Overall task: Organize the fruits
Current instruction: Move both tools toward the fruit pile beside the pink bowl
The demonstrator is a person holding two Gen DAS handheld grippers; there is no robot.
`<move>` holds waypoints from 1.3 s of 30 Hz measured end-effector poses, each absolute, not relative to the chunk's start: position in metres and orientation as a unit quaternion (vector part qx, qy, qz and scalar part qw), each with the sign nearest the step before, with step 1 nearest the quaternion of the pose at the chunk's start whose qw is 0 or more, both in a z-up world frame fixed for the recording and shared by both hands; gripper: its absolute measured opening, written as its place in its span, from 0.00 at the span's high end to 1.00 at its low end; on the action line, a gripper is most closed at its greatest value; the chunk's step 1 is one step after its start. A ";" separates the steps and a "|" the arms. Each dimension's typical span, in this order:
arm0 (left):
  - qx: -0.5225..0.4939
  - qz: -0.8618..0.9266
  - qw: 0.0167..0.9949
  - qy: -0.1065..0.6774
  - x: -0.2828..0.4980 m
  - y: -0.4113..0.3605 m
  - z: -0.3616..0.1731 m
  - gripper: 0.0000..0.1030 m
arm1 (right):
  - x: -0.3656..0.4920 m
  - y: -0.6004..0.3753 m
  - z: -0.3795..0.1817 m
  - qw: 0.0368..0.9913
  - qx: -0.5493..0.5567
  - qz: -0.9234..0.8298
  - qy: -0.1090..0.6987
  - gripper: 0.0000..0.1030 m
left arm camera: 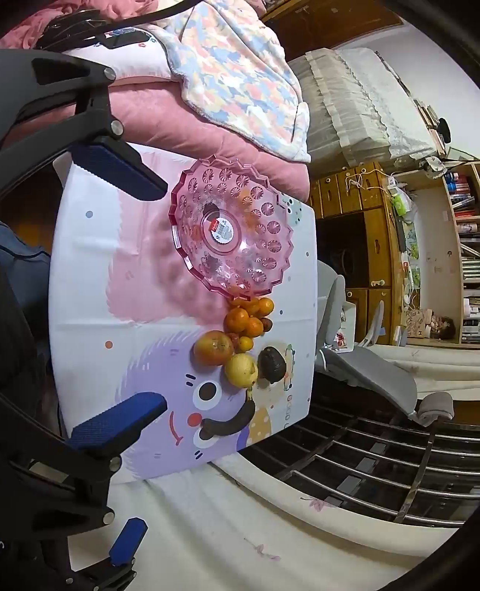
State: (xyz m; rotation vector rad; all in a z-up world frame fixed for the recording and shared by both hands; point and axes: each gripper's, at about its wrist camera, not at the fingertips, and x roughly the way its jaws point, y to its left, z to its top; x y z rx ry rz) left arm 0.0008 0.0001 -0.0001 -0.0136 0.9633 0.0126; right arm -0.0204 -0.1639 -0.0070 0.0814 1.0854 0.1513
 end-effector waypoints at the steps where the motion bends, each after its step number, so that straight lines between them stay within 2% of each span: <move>1: -0.007 0.005 0.886 0.463 0.001 0.000 0.000 0.00 | -0.020 -0.164 -0.007 0.853 0.040 0.073 0.516 0.06; 25: -0.016 0.007 0.887 0.461 -0.010 0.008 -0.003 0.00 | -0.023 -0.168 -0.013 0.851 0.043 0.072 0.519 0.06; 39: -0.031 -0.001 0.885 0.465 -0.005 0.033 -0.008 0.00 | -0.032 -0.132 -0.006 0.849 0.031 0.058 0.525 0.06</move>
